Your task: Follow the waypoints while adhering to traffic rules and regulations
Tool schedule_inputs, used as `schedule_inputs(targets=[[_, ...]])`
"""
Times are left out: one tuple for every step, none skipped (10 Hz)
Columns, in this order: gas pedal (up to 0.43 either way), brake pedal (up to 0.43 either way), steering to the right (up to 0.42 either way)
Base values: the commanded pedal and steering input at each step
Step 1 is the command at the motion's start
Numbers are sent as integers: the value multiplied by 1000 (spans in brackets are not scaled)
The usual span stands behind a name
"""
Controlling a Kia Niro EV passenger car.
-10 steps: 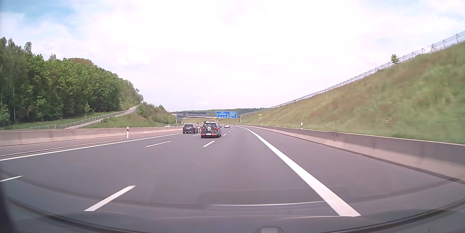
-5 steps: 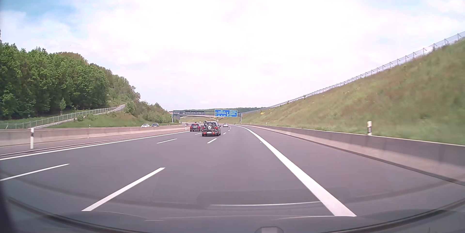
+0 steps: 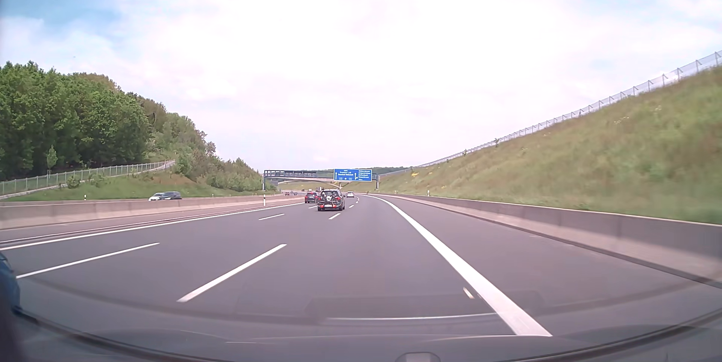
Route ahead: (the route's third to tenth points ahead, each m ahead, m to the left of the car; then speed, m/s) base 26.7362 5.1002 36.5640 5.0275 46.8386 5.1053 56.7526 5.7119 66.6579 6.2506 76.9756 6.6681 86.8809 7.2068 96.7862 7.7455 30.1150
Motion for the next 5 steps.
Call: schedule_inputs(targets=[[87, 0, -4], [87, 0, -4], [87, 0, -4], [87, 0, -4], [79, 0, -4]])
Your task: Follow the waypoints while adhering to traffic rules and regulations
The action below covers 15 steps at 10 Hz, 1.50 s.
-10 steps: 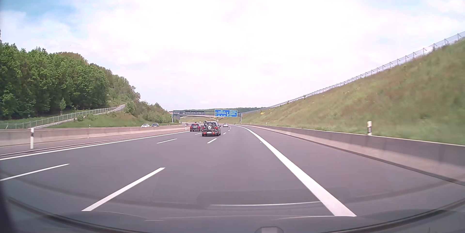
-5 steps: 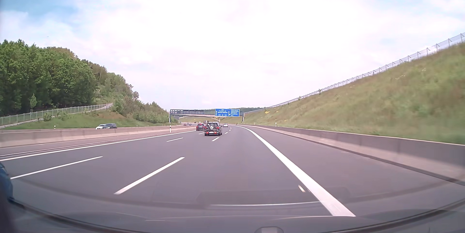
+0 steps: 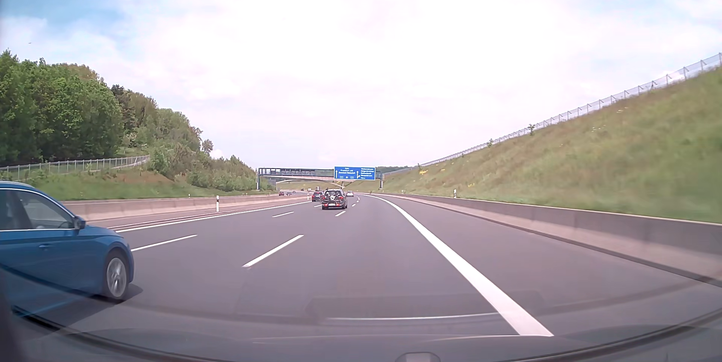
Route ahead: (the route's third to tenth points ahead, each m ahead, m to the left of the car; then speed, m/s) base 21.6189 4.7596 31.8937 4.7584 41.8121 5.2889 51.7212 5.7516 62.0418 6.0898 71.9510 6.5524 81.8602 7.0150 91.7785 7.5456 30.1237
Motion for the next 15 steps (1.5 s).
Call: schedule_inputs(targets=[[79, 0, -4], [79, 0, -5], [79, 0, -5], [67, 0, -5], [67, 0, -5], [67, 0, -5], [67, 0, -5], [67, 0, -5], [67, 0, -4], [79, 0, -4], [79, 0, -4], [79, 0, -4], [79, 0, -3], [79, 0, -3], [79, 0, -3]])
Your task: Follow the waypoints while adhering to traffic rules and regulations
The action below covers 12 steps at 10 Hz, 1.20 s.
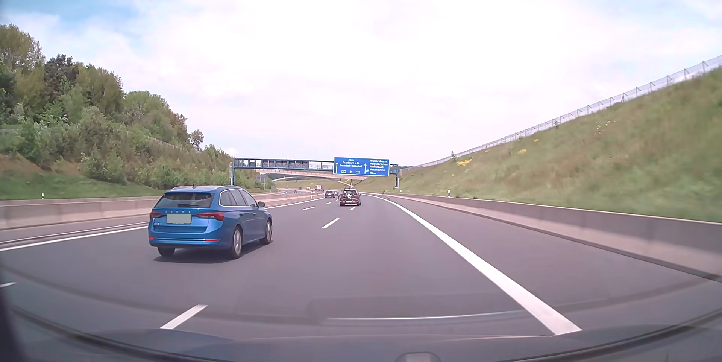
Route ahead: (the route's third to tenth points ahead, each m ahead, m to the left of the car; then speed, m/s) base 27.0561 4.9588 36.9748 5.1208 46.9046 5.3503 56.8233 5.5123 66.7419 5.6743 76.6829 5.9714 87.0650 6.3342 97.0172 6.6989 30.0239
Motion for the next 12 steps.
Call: schedule_inputs(targets=[[79, 0, -3], [79, 0, -3], [87, 0, -3], [87, 0, -4], [87, 0, -3], [87, 0, -3], [87, 0, -3], [87, 0, -4], [87, 0, -4], [87, 0, -4], [87, 0, -4], [87, 0, -4]])
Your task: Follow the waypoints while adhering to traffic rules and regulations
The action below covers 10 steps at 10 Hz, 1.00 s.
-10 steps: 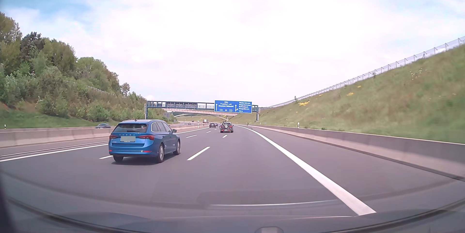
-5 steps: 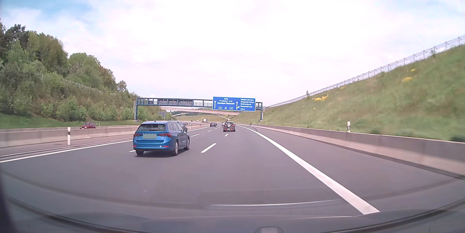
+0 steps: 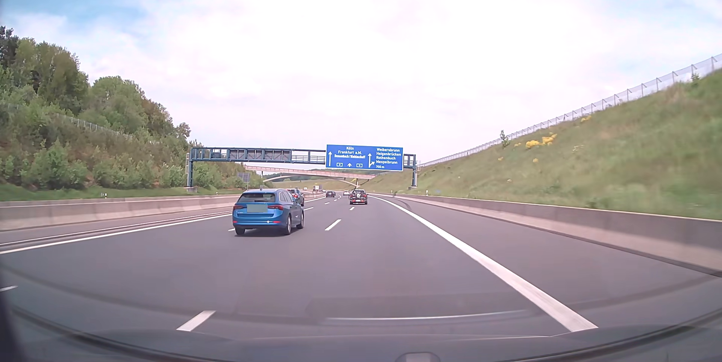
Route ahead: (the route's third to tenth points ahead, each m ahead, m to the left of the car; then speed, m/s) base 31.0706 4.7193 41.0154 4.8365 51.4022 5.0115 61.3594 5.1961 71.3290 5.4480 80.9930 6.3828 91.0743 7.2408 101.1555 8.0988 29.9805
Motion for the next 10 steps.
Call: schedule_inputs(targets=[[87, 0, -4], [87, 0, -5], [87, 0, -5], [79, 0, -6], [79, 0, -6], [79, 0, -6], [79, 0, -6], [79, 0, -6], [79, 0, -5], [87, 0, -4]])
